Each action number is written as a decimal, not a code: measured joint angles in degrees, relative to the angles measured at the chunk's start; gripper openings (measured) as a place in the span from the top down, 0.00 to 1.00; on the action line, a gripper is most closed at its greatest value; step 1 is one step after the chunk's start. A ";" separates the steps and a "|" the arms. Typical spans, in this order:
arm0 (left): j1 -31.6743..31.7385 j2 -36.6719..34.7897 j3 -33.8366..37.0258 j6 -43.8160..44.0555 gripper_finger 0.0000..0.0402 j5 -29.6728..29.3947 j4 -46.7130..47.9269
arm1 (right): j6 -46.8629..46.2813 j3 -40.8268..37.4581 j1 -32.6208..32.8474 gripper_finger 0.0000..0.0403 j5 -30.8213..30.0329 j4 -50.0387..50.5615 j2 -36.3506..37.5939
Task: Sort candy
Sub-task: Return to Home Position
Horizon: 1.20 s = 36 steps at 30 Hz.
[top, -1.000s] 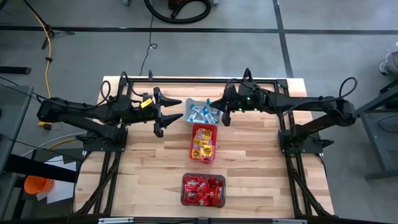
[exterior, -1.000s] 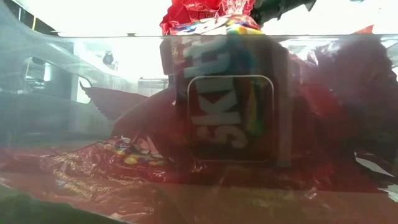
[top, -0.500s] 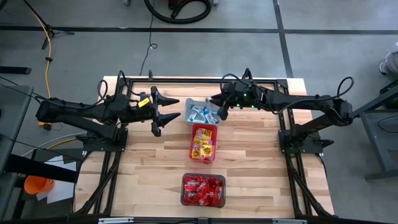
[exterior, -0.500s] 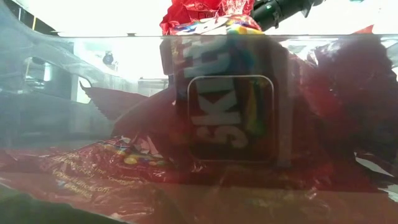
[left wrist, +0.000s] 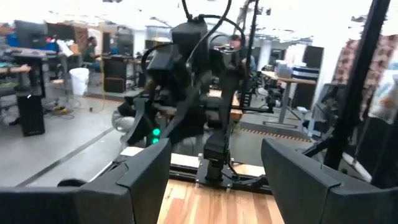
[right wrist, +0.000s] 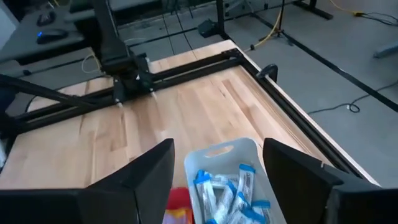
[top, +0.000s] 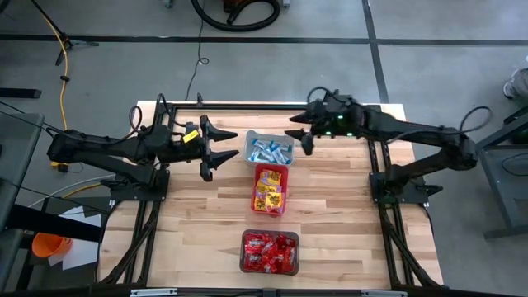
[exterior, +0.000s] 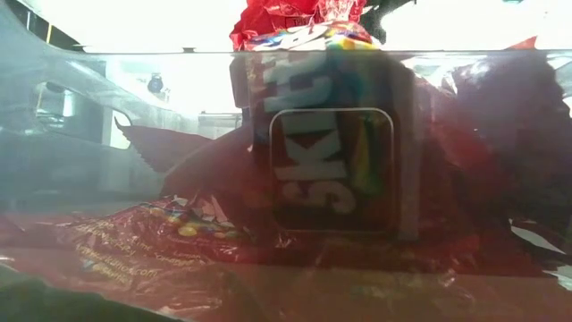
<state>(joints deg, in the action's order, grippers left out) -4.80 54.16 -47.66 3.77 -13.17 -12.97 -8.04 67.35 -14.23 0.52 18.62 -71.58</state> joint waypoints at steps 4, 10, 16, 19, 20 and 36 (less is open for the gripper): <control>0.83 -0.95 0.27 -2.72 0.45 2.46 3.76 | -0.73 0.42 1.78 0.48 -1.09 4.86 6.02; 2.49 -6.31 12.41 -1.99 0.75 6.44 -4.78 | -3.90 0.36 6.66 0.83 -3.91 11.32 13.99; 3.34 -13.11 29.38 3.53 0.97 9.57 -21.50 | -12.11 0.31 12.28 0.95 -7.59 17.16 18.76; 3.35 -15.74 35.54 6.23 0.99 9.56 -27.15 | -14.96 0.29 15.16 0.99 -9.55 19.70 19.98; 3.35 -16.48 37.18 7.02 0.99 9.57 -28.19 | -16.09 0.29 15.90 0.99 -9.56 20.16 20.24; 3.09 -22.07 46.97 18.44 1.00 5.31 -27.75 | -27.71 0.23 34.22 1.00 -19.51 29.86 21.99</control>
<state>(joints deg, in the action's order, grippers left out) -1.72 32.09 -0.69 22.22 -7.86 -40.72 -35.75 67.57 19.99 -18.99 48.48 -49.59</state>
